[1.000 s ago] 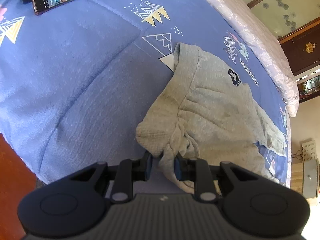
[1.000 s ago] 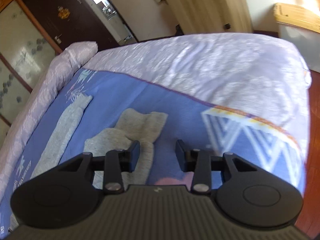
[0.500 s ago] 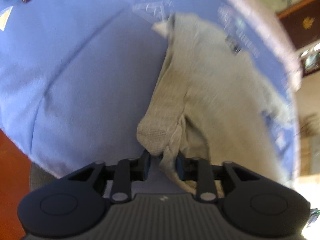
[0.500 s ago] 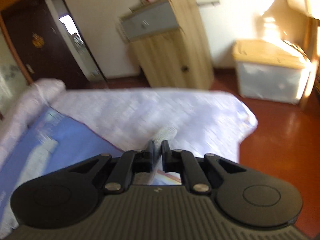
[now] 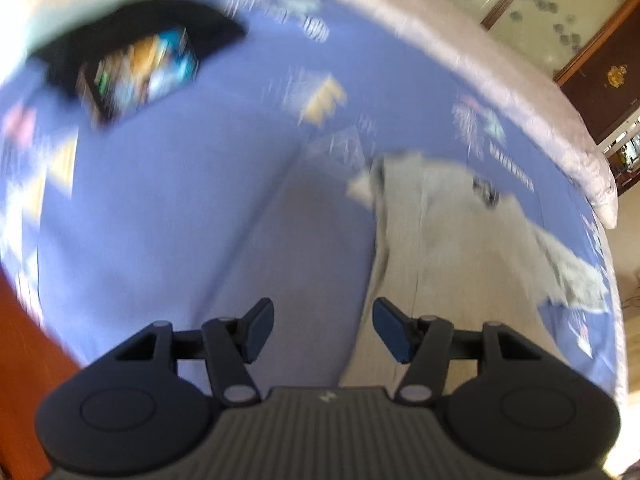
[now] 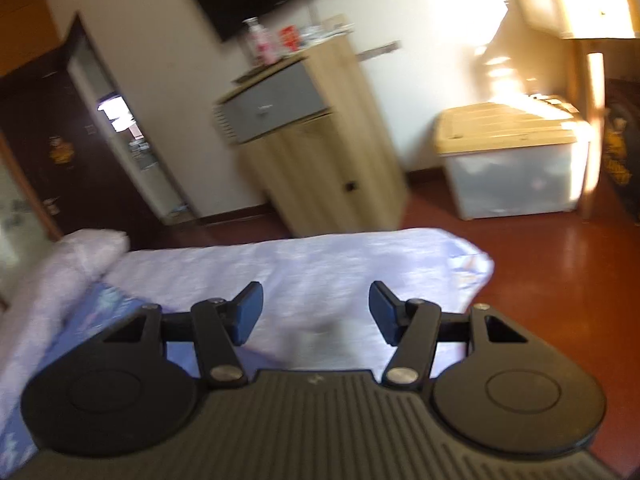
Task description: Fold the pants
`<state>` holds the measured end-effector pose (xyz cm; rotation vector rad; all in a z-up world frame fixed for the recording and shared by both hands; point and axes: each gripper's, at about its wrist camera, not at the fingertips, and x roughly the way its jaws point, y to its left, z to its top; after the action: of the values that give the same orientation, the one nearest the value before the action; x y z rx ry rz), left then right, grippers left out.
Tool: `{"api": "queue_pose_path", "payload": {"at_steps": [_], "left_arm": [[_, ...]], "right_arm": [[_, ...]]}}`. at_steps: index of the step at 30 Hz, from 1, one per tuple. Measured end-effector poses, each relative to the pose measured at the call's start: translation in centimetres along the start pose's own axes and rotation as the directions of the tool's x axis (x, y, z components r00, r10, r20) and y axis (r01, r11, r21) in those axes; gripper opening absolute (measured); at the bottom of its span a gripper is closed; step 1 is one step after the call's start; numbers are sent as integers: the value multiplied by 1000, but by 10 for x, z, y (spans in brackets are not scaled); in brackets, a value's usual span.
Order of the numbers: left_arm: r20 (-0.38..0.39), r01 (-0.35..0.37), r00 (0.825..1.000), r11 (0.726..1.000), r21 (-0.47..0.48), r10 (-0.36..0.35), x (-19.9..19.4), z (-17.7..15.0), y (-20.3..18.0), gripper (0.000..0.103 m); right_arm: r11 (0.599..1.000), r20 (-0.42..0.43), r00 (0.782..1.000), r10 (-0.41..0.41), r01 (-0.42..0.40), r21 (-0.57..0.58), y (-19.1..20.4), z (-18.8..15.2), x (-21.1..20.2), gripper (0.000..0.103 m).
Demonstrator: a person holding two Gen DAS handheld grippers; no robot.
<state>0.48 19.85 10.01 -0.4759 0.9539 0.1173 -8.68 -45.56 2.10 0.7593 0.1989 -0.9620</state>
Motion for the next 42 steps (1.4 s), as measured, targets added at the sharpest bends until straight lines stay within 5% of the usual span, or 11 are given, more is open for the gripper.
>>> {"api": "queue_pose_path", "payload": {"at_steps": [2, 5, 11, 16, 18, 23, 28, 31, 33, 42], "left_arm": [[74, -41, 997, 993, 112, 32, 5, 23, -24, 65], [166, -112, 984, 937, 330, 59, 35, 52, -78, 76], [175, -163, 983, 732, 662, 61, 135, 72, -169, 85], [135, -174, 985, 608, 774, 110, 196, 60, -187, 81], [118, -168, 985, 584, 794, 124, 210, 56, -185, 62], [86, -147, 987, 576, 804, 132, 224, 51, -178, 29], [154, -192, 981, 598, 778, 114, 213, 47, -176, 14], [210, -236, 971, 611, 755, 115, 199, 45, -173, 11], [239, -256, 964, 630, 733, 114, 186, 45, -170, 10], [351, -298, 935, 648, 701, 51, 102, 32, -173, 10]], "right_arm": [[995, -71, 993, 99, -101, -21, 28, -4, 8, 62], [969, -199, 953, 229, -242, -45, 72, -20, 27, 62], [911, -391, 862, 324, -395, -116, 174, -39, 68, 62], [876, -486, 828, 280, -427, -223, 274, -61, 131, 62], [885, -515, 818, 255, -412, -217, 303, -74, 162, 61], [933, -570, 805, 166, -315, -173, 359, -107, 247, 61], [982, -627, 768, 131, -186, -23, 368, -135, 308, 58], [977, -597, 802, 39, -156, -145, 383, -147, 320, 37], [965, -571, 821, -8, -142, -218, 385, -150, 317, 3], [977, -466, 870, 161, -207, -50, 307, -74, 238, 3]]}}
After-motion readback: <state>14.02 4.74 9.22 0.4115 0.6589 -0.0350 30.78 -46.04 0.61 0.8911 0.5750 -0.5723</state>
